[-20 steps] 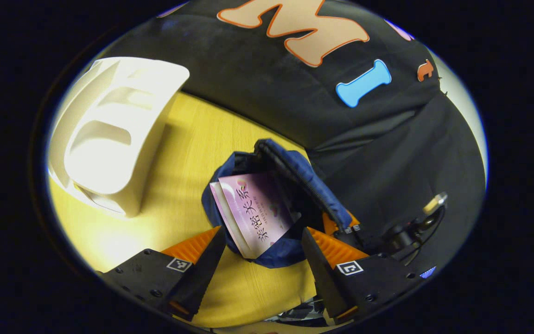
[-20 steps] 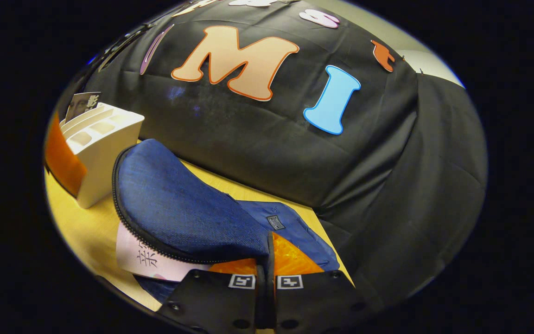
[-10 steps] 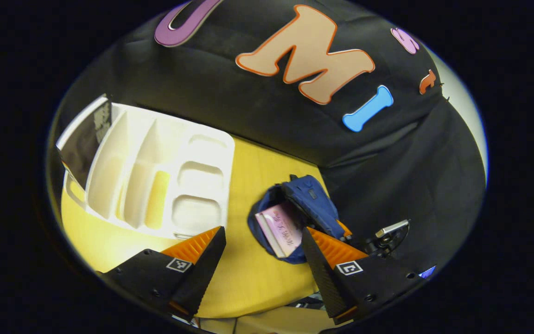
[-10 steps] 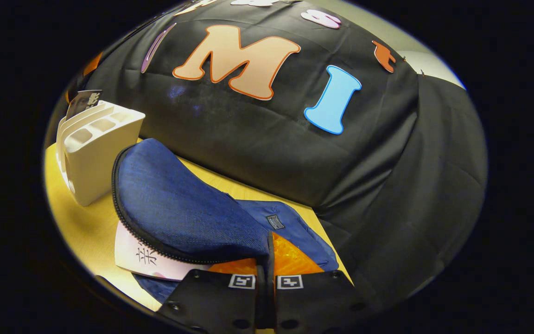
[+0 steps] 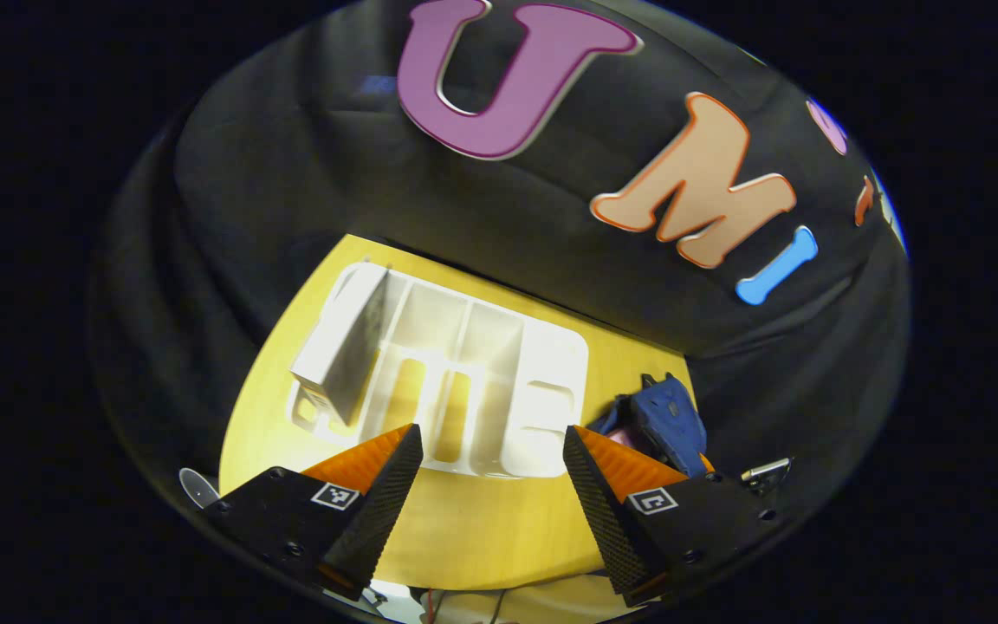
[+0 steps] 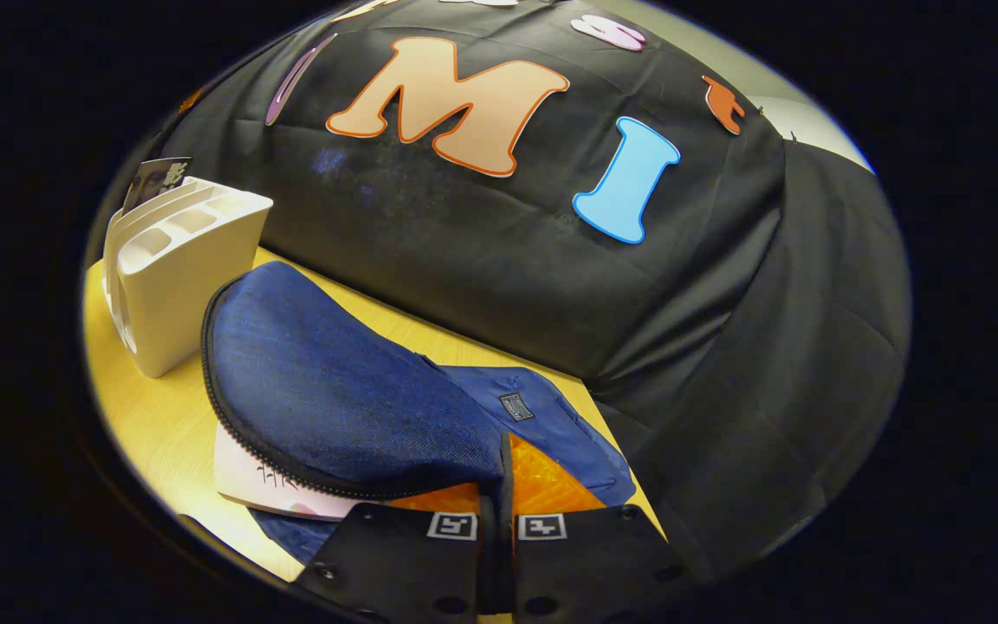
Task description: Open the schoolbag, grab two books from the bookshelf and put them into the schoolbag.
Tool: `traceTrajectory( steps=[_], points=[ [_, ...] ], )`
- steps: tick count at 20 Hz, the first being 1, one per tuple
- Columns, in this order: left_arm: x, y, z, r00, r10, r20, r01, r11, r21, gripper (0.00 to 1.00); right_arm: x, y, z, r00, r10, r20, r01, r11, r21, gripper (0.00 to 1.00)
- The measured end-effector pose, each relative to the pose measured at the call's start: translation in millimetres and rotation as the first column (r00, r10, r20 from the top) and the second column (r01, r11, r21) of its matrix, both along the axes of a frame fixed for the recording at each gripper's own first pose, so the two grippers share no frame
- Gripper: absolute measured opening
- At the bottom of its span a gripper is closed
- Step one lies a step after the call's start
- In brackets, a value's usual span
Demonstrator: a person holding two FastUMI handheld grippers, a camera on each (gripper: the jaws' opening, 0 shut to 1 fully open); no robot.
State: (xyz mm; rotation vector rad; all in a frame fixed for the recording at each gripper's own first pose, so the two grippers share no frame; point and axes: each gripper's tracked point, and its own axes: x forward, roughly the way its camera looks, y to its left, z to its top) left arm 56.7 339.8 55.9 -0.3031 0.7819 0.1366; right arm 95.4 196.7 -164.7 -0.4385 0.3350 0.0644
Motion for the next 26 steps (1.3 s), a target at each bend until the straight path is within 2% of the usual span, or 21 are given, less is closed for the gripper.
traceTrajectory(
  steps=[4,8,10,11,12,13,17,21,22,23,24,26],
  points=[
    [2.9,54.7,-4.0,0.996,0.073,-0.050,-0.072,0.997,0.018,0.96,-0.4,-0.3,1.0,1.000,-0.022,-0.004,0.022,1.000,-0.008,0.02],
    [-3.8,91.1,-26.9,0.974,0.045,-0.223,-0.020,0.994,0.111,0.96,-0.4,-1.8,-0.9,0.999,-0.040,-0.012,0.040,0.999,-0.020,0.04],
    [13.2,98.9,-36.5,0.972,0.024,-0.234,0.013,0.988,0.153,0.95,-0.9,-1.8,-2.3,0.999,-0.048,-0.016,0.047,0.998,-0.034,0.04],
    [17.3,102.9,-42.3,0.970,0.017,-0.244,0.020,0.989,0.149,0.94,-1.2,-1.9,-3.3,0.998,-0.052,-0.018,0.051,0.998,-0.039,0.05],
    [21.9,103.3,-48.2,0.967,0.012,-0.255,0.023,0.991,0.135,0.99,-1.8,-1.5,-4.2,0.998,-0.055,-0.020,0.054,0.998,-0.044,0.04],
    [24.9,105.0,-53.9,0.962,0.006,-0.272,0.030,0.991,0.131,0.94,-2.5,-1.4,-5.6,0.998,-0.058,-0.022,0.056,0.997,-0.050,0.03],
    [40.1,110.9,-79.1,0.943,-0.013,-0.332,0.051,0.993,0.108,0.93,-5.3,-0.5,-9.1,0.997,-0.070,-0.028,0.068,0.996,-0.063,0.05],
    [48.3,116.8,-96.1,0.915,-0.043,-0.400,0.100,0.987,0.123,0.84,-8.1,0.5,-10.1,0.996,-0.078,-0.034,0.076,0.994,-0.075,0.05],
    [51.2,118.6,-99.6,0.909,-0.044,-0.415,0.109,0.985,0.134,0.78,-7.8,1.1,-10.7,0.996,-0.078,-0.034,0.075,0.994,-0.080,0.05],
    [53.2,120.3,-103.4,0.901,-0.046,-0.431,0.118,0.983,0.142,0.79,-7.9,1.5,-10.7,0.996,-0.077,-0.035,0.074,0.994,-0.085,0.05],
    [55.6,122.1,-106.5,0.894,-0.049,-0.445,0.127,0.981,0.149,0.70,-8.4,2.2,-9.3,0.996,-0.076,-0.036,0.073,0.993,-0.090,0.05],
    [58.4,126.5,-111.4,0.877,-0.046,-0.479,0.146,0.974,0.174,0.61,-9.8,3.2,-9.2,0.996,-0.076,-0.037,0.072,0.993,-0.095,0.04]
  ],
)
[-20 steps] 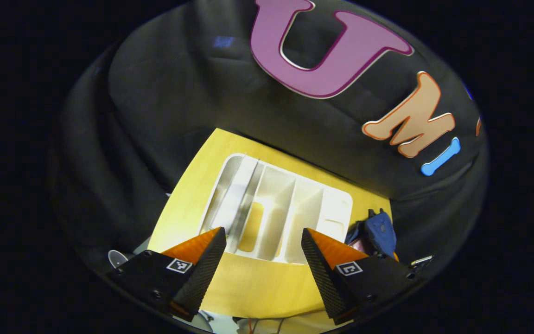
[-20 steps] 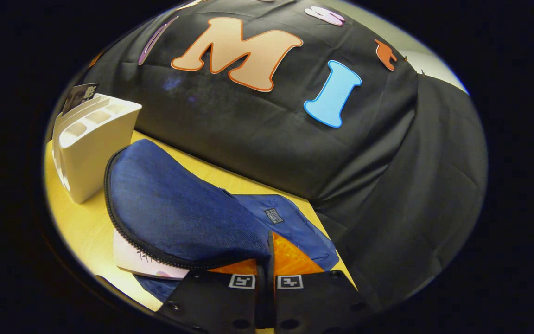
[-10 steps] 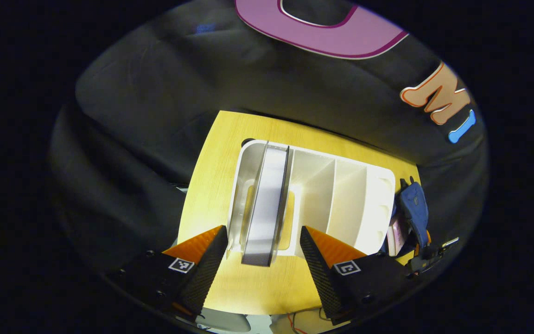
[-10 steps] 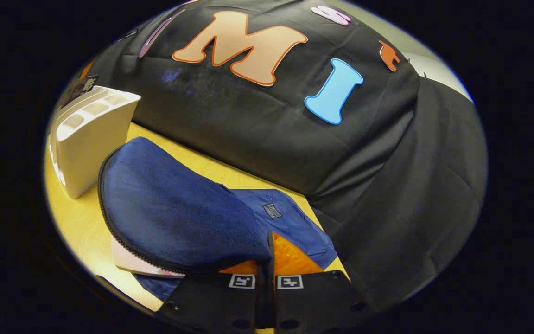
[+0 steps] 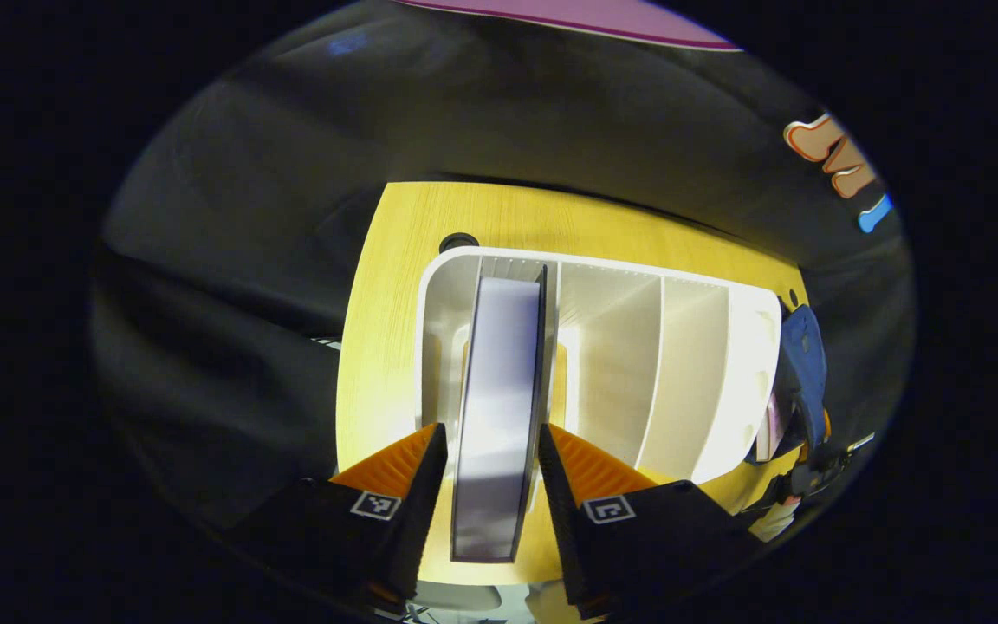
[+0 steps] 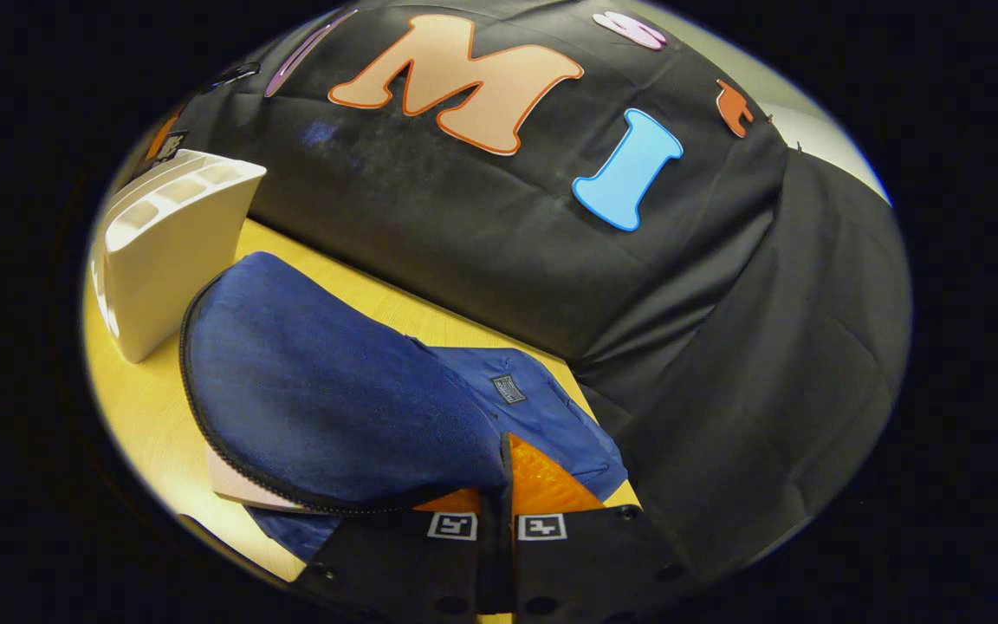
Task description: Open the schoolbag, grab two books from the bookshelf and put them into the schoolbag.
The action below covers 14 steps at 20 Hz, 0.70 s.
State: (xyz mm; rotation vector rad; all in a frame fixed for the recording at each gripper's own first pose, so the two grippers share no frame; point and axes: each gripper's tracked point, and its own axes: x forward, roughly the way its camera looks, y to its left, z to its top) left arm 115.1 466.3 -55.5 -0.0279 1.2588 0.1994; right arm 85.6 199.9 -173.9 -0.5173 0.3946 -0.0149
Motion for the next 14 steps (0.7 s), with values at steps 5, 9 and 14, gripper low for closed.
traceTrajectory(
  steps=[5,9,14],
  points=[
    [3.1,1.3,-6.1,0.999,-0.006,-0.045,0.007,1.000,0.031,0.36,-2.5,0.7,-0.5,1.000,0.007,-0.002,-0.007,1.000,-0.016,0.05],
    [2.9,1.6,-7.2,0.998,0.000,-0.062,0.003,0.999,0.047,0.36,-3.1,1.5,-1.1,1.000,0.007,-0.002,-0.007,1.000,-0.017,0.03],
    [0.1,3.4,-8.2,0.994,0.012,-0.104,-0.001,0.994,0.108,0.36,-4.6,2.7,-1.2,1.000,0.008,0.000,-0.008,1.000,-0.018,0.04]
  ],
)
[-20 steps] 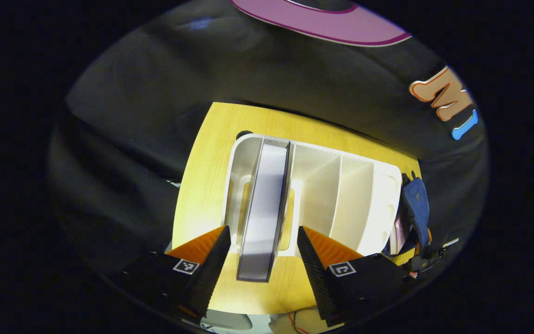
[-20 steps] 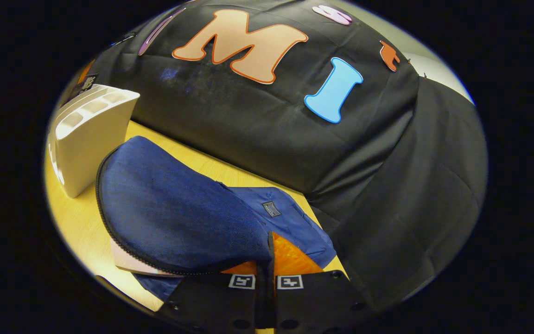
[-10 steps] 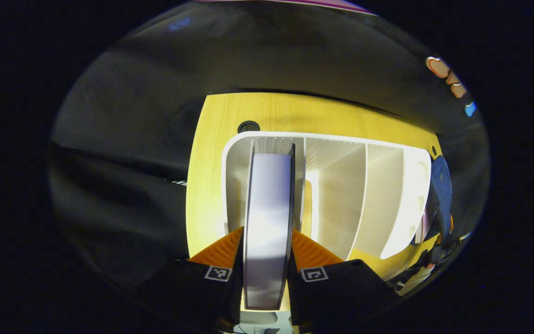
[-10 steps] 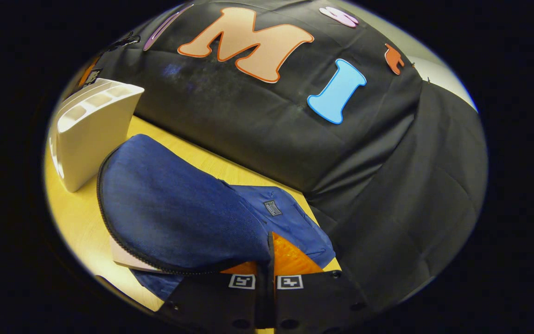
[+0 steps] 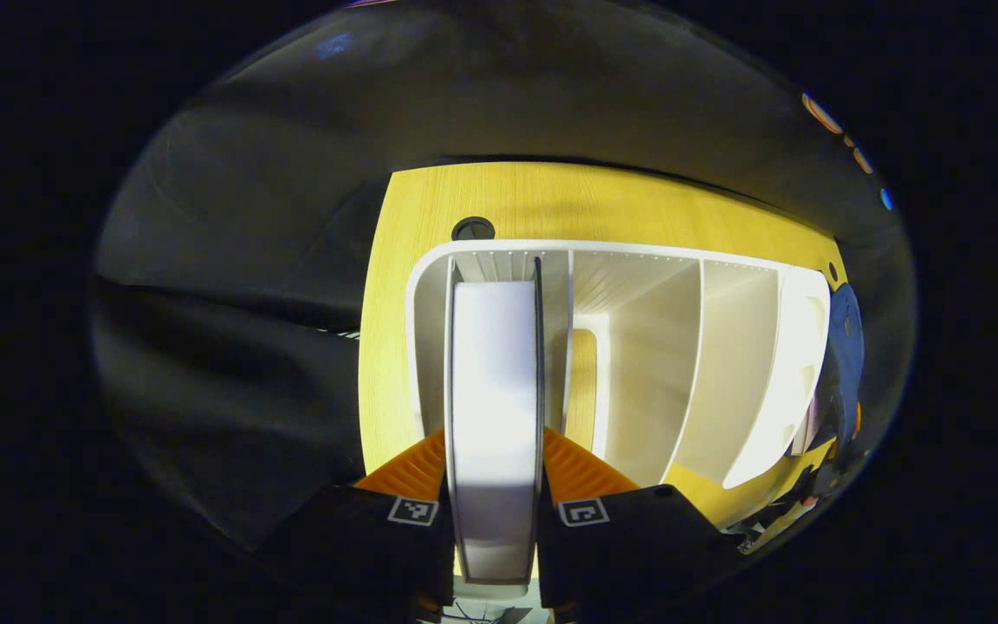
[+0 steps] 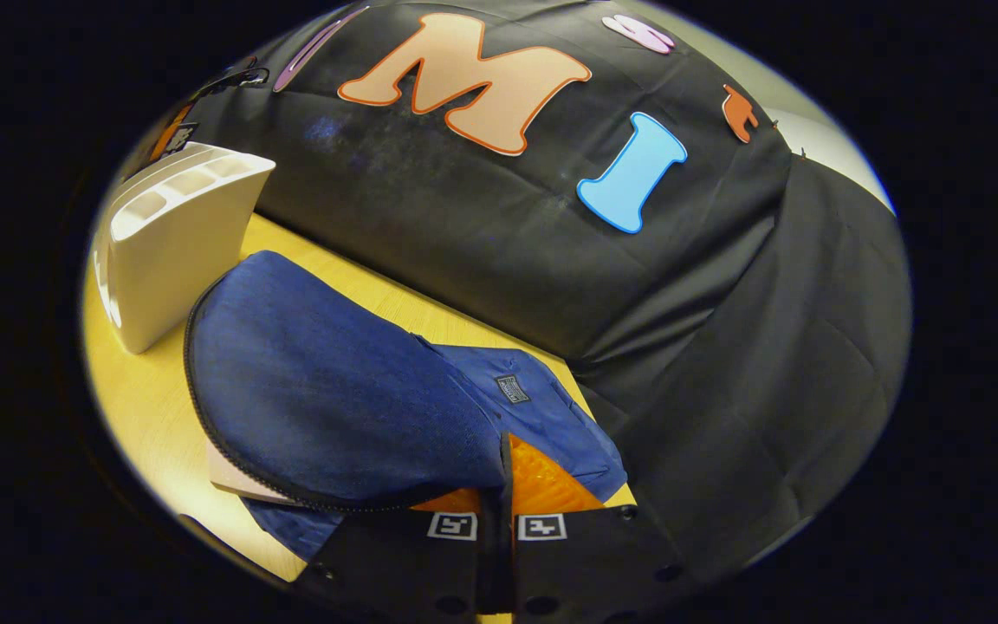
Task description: Open the schoolbag, grab two books from the bookshelf and put them into the schoolbag.
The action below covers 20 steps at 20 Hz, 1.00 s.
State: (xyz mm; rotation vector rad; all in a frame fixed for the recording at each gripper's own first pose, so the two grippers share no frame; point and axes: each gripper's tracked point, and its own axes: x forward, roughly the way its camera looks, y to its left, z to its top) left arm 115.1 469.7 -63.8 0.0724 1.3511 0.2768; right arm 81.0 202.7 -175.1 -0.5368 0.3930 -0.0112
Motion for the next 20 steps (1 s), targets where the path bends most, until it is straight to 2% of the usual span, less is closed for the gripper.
traceTrajectory(
  steps=[8,14,20],
  points=[
    [-8.1,-14.5,15.4,1.000,0.029,-0.002,-0.029,0.999,-0.026,0.33,-1.3,1.3,0.0,1.000,0.005,0.000,-0.005,1.000,-0.006,0.03],
    [-40.2,-18.3,79.5,1.000,-0.030,0.010,0.029,0.999,0.042,0.33,-2.0,0.1,0.0,1.000,0.012,0.007,-0.012,1.000,0.001,0.02],
    [-72.3,-61.5,130.8,0.993,-0.033,0.113,0.035,0.999,-0.012,0.33,-3.8,0.5,-1.8,0.999,0.048,0.009,-0.048,0.999,-0.012,0.03]
  ],
)
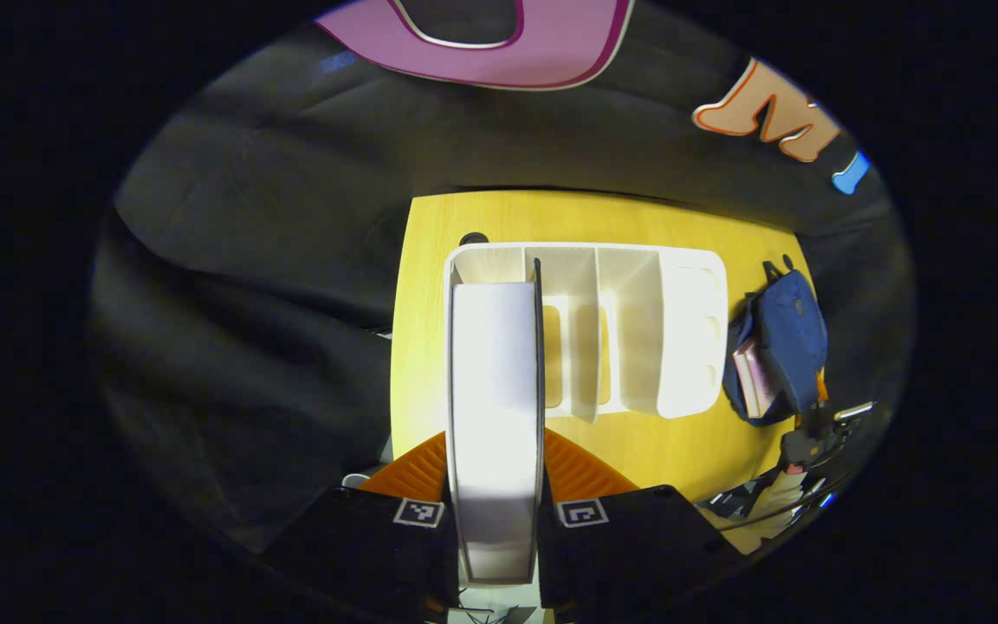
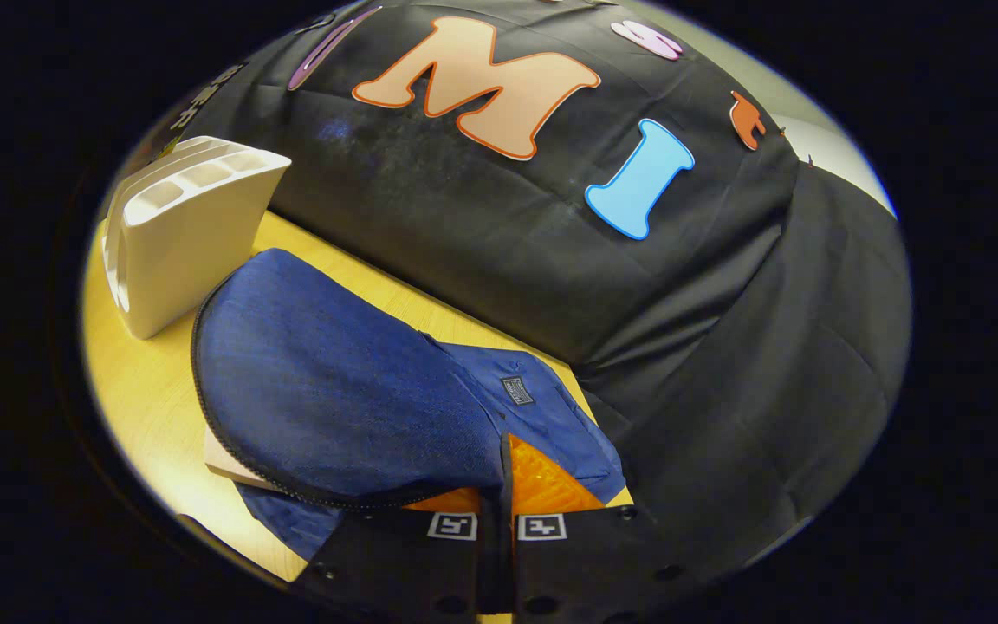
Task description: Open the schoolbag, grab two books from the bookshelf and put them into the schoolbag.
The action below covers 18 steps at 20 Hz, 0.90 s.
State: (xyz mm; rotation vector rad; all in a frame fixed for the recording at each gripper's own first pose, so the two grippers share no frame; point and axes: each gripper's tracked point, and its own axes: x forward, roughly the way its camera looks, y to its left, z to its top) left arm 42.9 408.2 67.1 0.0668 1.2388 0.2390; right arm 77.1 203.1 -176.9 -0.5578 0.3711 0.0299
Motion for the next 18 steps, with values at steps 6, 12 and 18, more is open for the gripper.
traceTrajectory(
  steps=[6,12,18],
  points=[
    [-27.5,-52.5,25.6,0.996,-0.012,0.087,0.020,0.996,-0.093,0.33,-0.9,-4.6,2.4,1.000,0.010,0.005,-0.010,1.000,0.025,0.02],
    [-30.0,-128.7,34.2,0.979,-0.037,0.198,0.090,0.960,-0.264,0.32,-1.3,-8.9,5.5,1.000,0.024,0.009,-0.025,0.999,0.045,0.03],
    [-31.1,-223.4,-6.9,0.967,-0.044,0.250,0.165,0.856,-0.490,0.32,-0.4,-12.9,7.8,1.000,0.023,-0.002,-0.022,0.993,0.119,0.03]
  ],
)
